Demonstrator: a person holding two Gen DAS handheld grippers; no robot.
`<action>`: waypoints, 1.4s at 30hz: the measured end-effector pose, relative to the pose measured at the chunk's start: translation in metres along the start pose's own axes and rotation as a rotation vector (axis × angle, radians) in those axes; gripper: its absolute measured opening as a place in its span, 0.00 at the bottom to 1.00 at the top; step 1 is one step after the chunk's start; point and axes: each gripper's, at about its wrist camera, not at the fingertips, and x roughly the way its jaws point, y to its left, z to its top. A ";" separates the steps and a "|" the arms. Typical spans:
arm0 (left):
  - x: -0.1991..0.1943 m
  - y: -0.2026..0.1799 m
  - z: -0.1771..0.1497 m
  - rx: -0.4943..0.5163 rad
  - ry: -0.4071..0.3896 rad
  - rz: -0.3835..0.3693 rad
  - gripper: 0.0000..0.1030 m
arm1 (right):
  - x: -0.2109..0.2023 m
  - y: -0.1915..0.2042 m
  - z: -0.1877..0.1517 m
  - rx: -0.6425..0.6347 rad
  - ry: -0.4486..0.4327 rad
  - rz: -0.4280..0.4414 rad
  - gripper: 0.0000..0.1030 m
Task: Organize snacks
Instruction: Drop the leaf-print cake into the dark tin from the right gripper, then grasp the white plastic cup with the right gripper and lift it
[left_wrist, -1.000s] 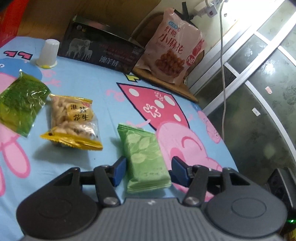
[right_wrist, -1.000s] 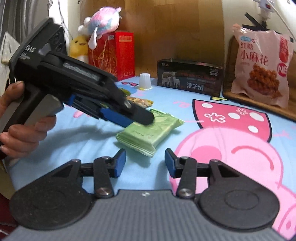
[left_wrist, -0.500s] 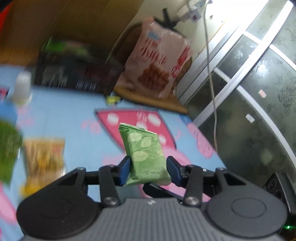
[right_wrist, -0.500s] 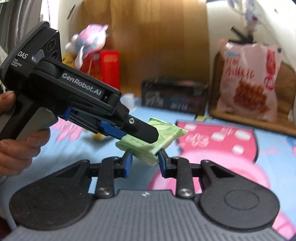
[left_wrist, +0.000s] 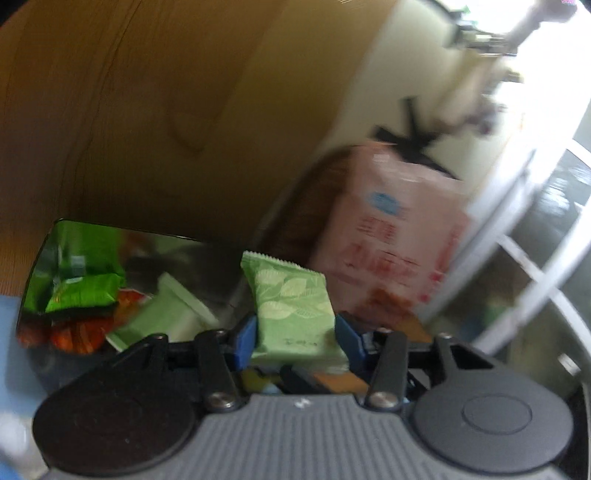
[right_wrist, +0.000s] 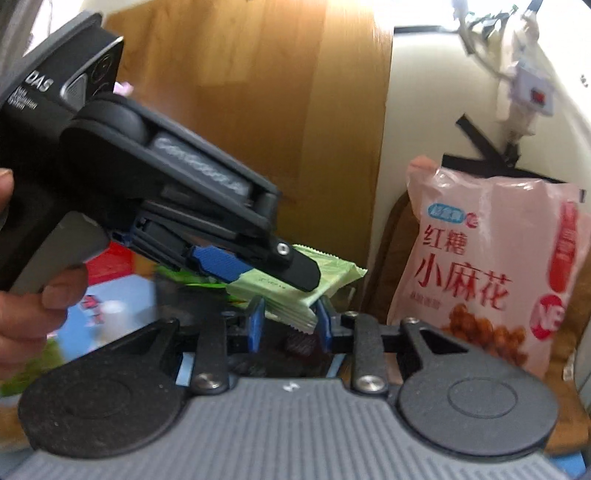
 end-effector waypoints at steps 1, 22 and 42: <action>0.010 0.007 0.002 -0.020 0.012 0.019 0.51 | 0.008 0.004 -0.004 -0.037 -0.002 -0.013 0.37; -0.196 0.120 -0.148 -0.215 -0.168 0.199 0.53 | -0.025 0.058 -0.021 0.196 0.129 0.275 0.55; -0.198 0.142 -0.181 -0.227 -0.257 0.146 0.50 | 0.000 0.100 -0.007 0.112 0.316 0.209 0.32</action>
